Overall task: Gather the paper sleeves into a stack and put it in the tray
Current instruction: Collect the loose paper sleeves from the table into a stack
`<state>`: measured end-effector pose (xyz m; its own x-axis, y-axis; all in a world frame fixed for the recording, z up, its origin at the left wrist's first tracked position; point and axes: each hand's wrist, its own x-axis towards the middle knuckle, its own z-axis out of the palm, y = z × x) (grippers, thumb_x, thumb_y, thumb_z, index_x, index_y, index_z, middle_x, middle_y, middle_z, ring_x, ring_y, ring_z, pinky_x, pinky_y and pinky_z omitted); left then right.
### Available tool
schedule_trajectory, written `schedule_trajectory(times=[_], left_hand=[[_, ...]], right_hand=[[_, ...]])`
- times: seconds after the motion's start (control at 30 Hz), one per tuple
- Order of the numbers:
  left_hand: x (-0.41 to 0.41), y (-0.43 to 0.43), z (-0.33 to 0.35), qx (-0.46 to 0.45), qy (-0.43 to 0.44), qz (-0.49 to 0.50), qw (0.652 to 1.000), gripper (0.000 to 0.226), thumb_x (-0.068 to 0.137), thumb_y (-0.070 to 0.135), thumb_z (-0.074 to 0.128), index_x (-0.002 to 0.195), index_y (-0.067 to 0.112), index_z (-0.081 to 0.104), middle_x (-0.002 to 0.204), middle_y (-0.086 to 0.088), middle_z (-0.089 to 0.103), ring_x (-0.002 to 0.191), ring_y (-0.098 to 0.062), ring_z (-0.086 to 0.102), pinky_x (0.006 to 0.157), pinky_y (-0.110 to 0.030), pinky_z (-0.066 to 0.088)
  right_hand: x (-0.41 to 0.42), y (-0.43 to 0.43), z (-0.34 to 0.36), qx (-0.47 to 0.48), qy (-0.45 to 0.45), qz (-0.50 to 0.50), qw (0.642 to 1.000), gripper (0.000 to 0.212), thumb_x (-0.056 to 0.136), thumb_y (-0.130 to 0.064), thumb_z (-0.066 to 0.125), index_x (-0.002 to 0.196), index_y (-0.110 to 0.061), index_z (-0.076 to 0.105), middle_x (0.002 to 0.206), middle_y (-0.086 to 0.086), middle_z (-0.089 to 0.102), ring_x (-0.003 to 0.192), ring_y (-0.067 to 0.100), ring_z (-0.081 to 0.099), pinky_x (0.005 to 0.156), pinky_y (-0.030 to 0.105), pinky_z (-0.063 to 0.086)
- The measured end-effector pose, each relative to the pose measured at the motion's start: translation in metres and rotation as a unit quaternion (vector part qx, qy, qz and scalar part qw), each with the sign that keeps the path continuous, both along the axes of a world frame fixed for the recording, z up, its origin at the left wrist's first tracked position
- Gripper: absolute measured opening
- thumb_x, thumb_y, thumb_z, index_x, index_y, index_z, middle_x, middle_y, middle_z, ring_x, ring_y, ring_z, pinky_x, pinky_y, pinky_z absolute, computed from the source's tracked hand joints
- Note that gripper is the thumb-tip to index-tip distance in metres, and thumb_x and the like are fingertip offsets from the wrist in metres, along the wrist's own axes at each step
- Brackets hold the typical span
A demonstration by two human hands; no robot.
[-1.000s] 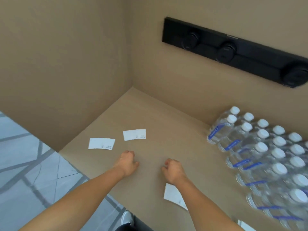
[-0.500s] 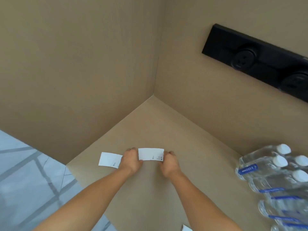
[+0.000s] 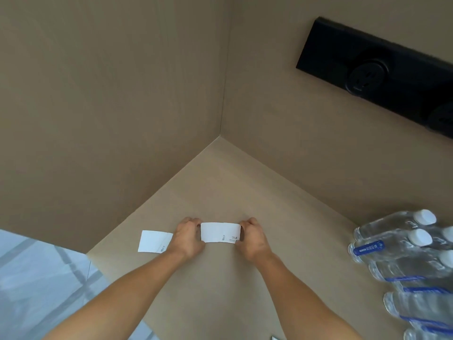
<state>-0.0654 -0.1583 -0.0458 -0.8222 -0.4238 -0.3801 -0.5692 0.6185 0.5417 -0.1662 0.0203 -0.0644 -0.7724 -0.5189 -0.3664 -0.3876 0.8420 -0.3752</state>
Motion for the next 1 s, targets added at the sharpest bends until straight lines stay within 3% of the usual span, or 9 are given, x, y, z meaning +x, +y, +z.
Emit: schedule_trajectory(times=[0.1, 0.17, 0.33, 0.4, 0.53, 0.67, 0.77, 0.87, 1.0], left_hand=[[0.005, 0.005, 0.001, 0.001, -0.007, -0.023, 1.0, 0.018, 0.073, 0.01, 0.062, 0.09, 0.015, 0.061, 0.098, -0.004, 0.056, 0.091, -0.022, 0.056, 0.075, -0.028, 0.048], [0.011, 0.011, 0.002, -0.002, -0.009, -0.042, 0.999, 0.016, 0.073, 0.013, 0.062, 0.089, 0.014, 0.06, 0.098, -0.005, 0.057, 0.089, -0.022, 0.056, 0.073, -0.028, 0.047], [0.026, 0.03, 0.003, 0.032, -0.007, -0.07, 0.997, 0.02, 0.072, 0.012, 0.063, 0.092, 0.014, 0.063, 0.093, 0.0, 0.066, 0.082, -0.019, 0.061, 0.076, -0.029, 0.054], [0.029, 0.042, 0.004, 0.06, -0.008, -0.069, 0.996, 0.024, 0.071, 0.009, 0.061, 0.093, 0.018, 0.064, 0.085, 0.005, 0.069, 0.072, -0.014, 0.061, 0.075, -0.027, 0.056], [0.033, 0.077, 0.005, 0.117, -0.008, -0.081, 0.99, 0.029, 0.071, -0.001, 0.062, 0.095, 0.014, 0.066, 0.072, 0.004, 0.063, 0.066, -0.019, 0.056, 0.071, -0.027, 0.051], [0.037, 0.118, 0.003, 0.106, -0.01, -0.137, 0.985, 0.033, 0.071, 0.001, 0.058, 0.102, 0.012, 0.064, 0.069, 0.009, 0.063, 0.062, -0.014, 0.056, 0.066, -0.024, 0.049], [0.046, 0.152, 0.005, 0.082, 0.002, -0.181, 0.98, 0.034, 0.072, 0.008, 0.064, 0.105, 0.016, 0.064, 0.067, 0.015, 0.064, 0.058, -0.005, 0.059, 0.073, -0.025, 0.058], [0.058, 0.189, 0.01, 0.096, 0.003, -0.181, 0.979, 0.035, 0.072, 0.011, 0.069, 0.106, 0.014, 0.064, 0.068, 0.013, 0.064, 0.059, -0.01, 0.059, 0.077, -0.029, 0.06], [0.077, 0.227, 0.019, 0.061, 0.005, -0.225, 0.973, 0.038, 0.075, 0.014, 0.071, 0.112, 0.015, 0.061, 0.08, 0.011, 0.068, 0.073, -0.012, 0.067, 0.076, -0.027, 0.058]], right_hand=[[0.007, 0.006, 0.006, -0.005, -0.011, 0.003, 1.0, 0.035, 0.084, -0.009, 0.06, 0.119, -0.009, 0.053, 0.115, 0.007, 0.047, 0.103, 0.028, 0.052, 0.08, 0.028, 0.041], [0.015, 0.013, 0.009, -0.014, -0.025, -0.013, 1.0, 0.039, 0.083, -0.01, 0.061, 0.121, -0.01, 0.051, 0.121, 0.011, 0.044, 0.107, 0.03, 0.051, 0.079, 0.026, 0.039], [0.037, 0.044, 0.018, -0.018, -0.042, -0.066, 0.997, 0.015, 0.083, -0.013, 0.056, 0.097, -0.013, 0.053, 0.094, -0.007, 0.047, 0.074, 0.018, 0.052, 0.075, 0.035, 0.05], [0.049, 0.061, 0.024, -0.014, -0.032, -0.068, 0.997, 0.011, 0.077, -0.011, 0.059, 0.087, -0.013, 0.053, 0.096, -0.004, 0.041, 0.072, 0.018, 0.051, 0.072, 0.032, 0.051], [0.071, 0.103, 0.032, -0.031, -0.043, -0.119, 0.992, 0.022, 0.074, -0.009, 0.064, 0.076, -0.02, 0.045, 0.098, -0.001, 0.04, 0.072, 0.018, 0.047, 0.069, 0.027, 0.046], [0.095, 0.15, 0.036, -0.047, -0.047, -0.173, 0.983, 0.036, 0.074, -0.006, 0.065, 0.071, -0.025, 0.035, 0.094, 0.0, 0.041, 0.074, 0.019, 0.044, 0.07, 0.029, 0.043], [0.115, 0.186, 0.037, -0.046, -0.023, -0.207, 0.977, 0.025, 0.074, -0.003, 0.059, 0.072, -0.021, 0.042, 0.09, 0.0, 0.044, 0.068, 0.019, 0.048, 0.066, 0.028, 0.044], [0.13, 0.22, 0.041, -0.03, -0.01, -0.212, 0.977, 0.017, 0.074, -0.001, 0.057, 0.085, -0.014, 0.056, 0.097, 0.001, 0.047, 0.075, 0.019, 0.054, 0.066, 0.024, 0.045], [0.153, 0.256, 0.045, -0.032, 0.002, -0.227, 0.973, 0.021, 0.077, -0.002, 0.065, 0.097, -0.006, 0.063, 0.105, 0.008, 0.054, 0.091, 0.025, 0.062, 0.08, 0.03, 0.054]])
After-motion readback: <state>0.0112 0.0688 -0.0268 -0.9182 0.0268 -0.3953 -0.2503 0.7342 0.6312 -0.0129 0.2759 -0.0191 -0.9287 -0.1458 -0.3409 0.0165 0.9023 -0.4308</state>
